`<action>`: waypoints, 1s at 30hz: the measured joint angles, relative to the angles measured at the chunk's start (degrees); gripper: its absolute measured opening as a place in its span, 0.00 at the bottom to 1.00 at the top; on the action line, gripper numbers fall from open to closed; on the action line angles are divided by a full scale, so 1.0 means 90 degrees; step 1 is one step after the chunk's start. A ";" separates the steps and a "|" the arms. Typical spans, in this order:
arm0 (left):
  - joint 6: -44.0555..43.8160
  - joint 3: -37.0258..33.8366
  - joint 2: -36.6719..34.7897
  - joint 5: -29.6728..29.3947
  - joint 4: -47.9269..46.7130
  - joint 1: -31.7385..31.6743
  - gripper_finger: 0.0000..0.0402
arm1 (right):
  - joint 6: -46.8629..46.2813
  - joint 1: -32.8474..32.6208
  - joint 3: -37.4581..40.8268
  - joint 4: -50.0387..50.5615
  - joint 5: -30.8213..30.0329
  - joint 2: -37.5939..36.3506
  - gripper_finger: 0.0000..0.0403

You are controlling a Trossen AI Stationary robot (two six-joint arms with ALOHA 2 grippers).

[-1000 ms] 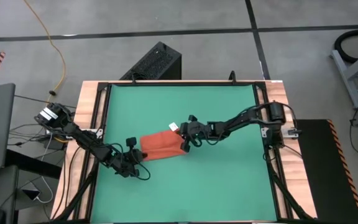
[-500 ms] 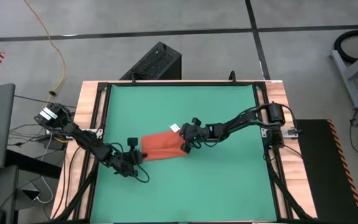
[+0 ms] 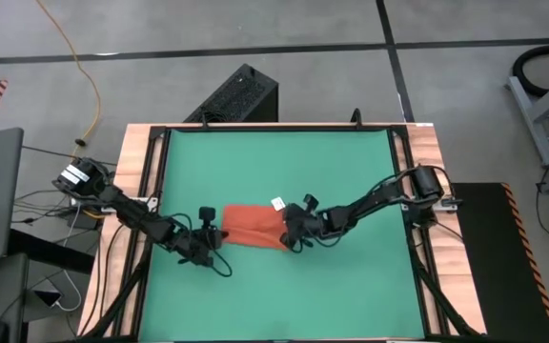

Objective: Roll napkin
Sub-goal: Roll the orange table napkin

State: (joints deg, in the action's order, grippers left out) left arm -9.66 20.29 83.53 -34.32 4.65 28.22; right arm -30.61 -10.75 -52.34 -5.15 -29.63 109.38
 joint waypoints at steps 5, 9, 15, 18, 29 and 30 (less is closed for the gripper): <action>0.0001 -0.0005 0.0005 0.0086 0.0150 -0.0096 0.00 | 0.0305 -0.0321 0.0059 -0.0020 -0.0927 -0.0517 0.03; 0.0003 -0.0005 0.0000 0.0182 0.0190 -0.0164 0.00 | 0.0804 -0.0596 0.0007 -0.0413 -0.1375 -0.1057 0.03; -0.0001 -0.0005 0.0000 0.0266 0.0276 -0.0237 0.00 | 0.1326 -0.0938 0.0020 -0.1125 -0.0845 -0.0949 0.03; -0.0005 -0.0005 0.0002 0.0272 0.0273 -0.0237 0.00 | 0.1445 -0.1168 0.0022 -0.1687 -0.0676 -0.0597 0.03; -0.0083 0.0000 0.0000 0.0327 0.0272 -0.0232 0.00 | 0.0876 -0.1118 0.0020 -0.1638 -0.0680 0.0018 0.03; -0.0104 0.0000 -0.0002 0.0327 0.0269 -0.0232 0.00 | 0.0832 -0.1082 0.0018 -0.1641 -0.0674 0.0061 0.03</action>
State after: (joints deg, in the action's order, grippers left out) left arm -10.60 20.29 83.50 -31.37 7.07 26.13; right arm -23.12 -20.49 -52.17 -19.92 -35.70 109.93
